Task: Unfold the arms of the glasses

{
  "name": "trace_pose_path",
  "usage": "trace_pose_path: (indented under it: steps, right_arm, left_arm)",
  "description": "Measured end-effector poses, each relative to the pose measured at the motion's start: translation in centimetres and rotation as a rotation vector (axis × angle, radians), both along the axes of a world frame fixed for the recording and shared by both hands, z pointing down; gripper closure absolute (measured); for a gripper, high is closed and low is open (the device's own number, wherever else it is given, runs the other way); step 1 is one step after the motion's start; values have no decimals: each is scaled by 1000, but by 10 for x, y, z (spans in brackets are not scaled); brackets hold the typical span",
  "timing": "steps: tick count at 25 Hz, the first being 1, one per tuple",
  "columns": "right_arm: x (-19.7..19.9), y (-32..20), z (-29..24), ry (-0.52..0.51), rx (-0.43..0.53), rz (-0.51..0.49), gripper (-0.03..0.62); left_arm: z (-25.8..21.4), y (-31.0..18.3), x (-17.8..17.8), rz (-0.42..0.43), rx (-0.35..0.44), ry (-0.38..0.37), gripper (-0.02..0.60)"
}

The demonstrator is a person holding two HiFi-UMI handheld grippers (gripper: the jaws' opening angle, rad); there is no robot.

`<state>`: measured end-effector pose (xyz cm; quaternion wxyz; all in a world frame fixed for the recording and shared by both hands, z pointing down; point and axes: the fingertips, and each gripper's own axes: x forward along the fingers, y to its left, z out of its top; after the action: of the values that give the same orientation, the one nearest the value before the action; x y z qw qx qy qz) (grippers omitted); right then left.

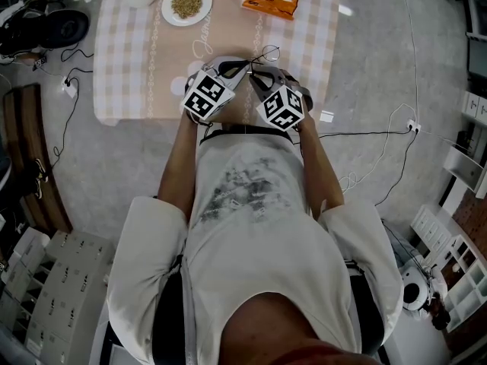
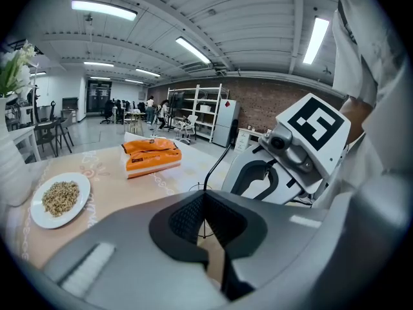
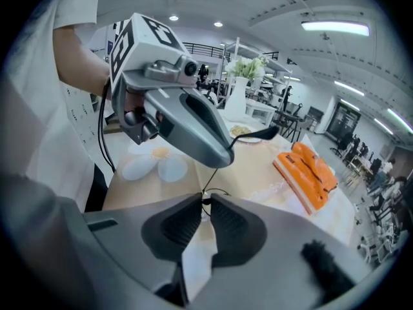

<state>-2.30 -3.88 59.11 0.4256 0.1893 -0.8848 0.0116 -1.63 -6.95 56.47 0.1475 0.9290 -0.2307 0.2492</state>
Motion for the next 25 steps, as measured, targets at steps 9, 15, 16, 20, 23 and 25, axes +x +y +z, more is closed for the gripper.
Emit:
trace_pose_path:
  steps: [9, 15, 16, 20, 23, 25]
  right_arm:
    - [3, -3, -14, -24, 34, 70, 551]
    - [5, -5, -22, -28, 51, 92, 554]
    - [5, -5, -22, -28, 53, 95, 556]
    - [7, -6, -26, -33, 61, 108, 557]
    - [9, -8, -30, -39, 71, 121, 559]
    - [11, -9, -33, -43, 79, 129, 559]
  left_arm:
    - [1, 0, -3, -5, -1, 0, 574]
    - [2, 1, -5, -9, -2, 3, 574]
    - [2, 1, -6, -11, -2, 2, 574]
    - [2, 2, -6, -12, 0, 3, 574]
    - [4, 2, -7, -18, -2, 1, 574]
    - [4, 3, -7, -15, -3, 0, 574]
